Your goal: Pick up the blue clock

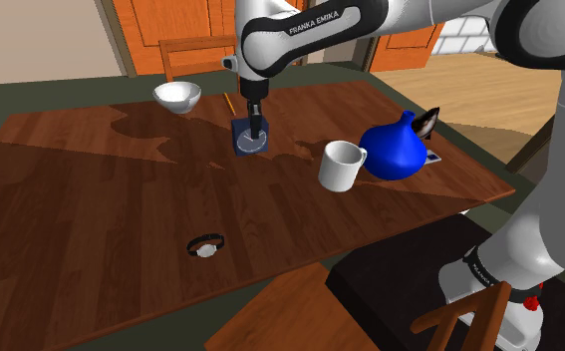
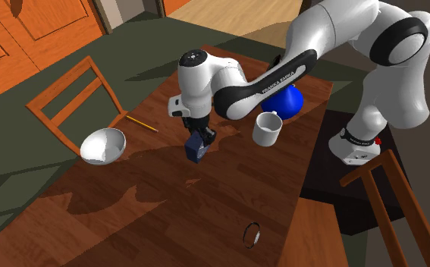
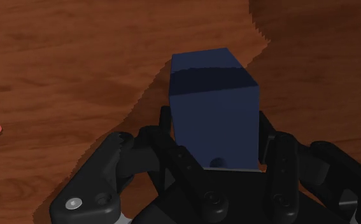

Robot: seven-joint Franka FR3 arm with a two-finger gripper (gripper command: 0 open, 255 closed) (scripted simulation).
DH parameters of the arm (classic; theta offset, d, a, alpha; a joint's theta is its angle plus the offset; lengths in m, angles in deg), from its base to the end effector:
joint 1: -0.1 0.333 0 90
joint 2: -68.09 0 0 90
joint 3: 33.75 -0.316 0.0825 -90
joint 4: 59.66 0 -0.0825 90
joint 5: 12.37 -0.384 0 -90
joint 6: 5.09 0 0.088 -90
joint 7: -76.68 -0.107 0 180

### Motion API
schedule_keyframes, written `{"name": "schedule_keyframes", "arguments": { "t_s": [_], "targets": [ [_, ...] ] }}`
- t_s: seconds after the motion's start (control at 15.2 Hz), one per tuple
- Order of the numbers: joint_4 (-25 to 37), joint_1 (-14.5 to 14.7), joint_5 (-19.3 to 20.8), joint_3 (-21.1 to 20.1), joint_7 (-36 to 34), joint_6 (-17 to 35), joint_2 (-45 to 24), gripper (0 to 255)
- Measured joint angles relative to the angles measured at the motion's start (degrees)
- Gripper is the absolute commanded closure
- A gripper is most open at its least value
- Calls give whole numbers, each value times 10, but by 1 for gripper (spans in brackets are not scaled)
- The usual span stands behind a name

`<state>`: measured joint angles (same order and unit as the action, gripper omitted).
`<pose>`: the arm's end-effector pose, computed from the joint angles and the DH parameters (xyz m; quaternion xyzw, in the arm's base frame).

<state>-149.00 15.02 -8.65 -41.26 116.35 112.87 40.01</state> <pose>0.6431 0.2482 0.3655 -0.8530 -0.5219 -0.0072 0.0009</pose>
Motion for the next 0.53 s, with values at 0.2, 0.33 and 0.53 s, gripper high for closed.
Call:
{"name": "schedule_keyframes", "arguments": {
  "t_s": [0.2,0.33,0.53],
  "targets": [
    [0,0,0,0,0,0,0,255],
    [0,0,0,0,0,0,0,255],
    [4,-1,-1,0,1,-8,2,255]
  ]
}}
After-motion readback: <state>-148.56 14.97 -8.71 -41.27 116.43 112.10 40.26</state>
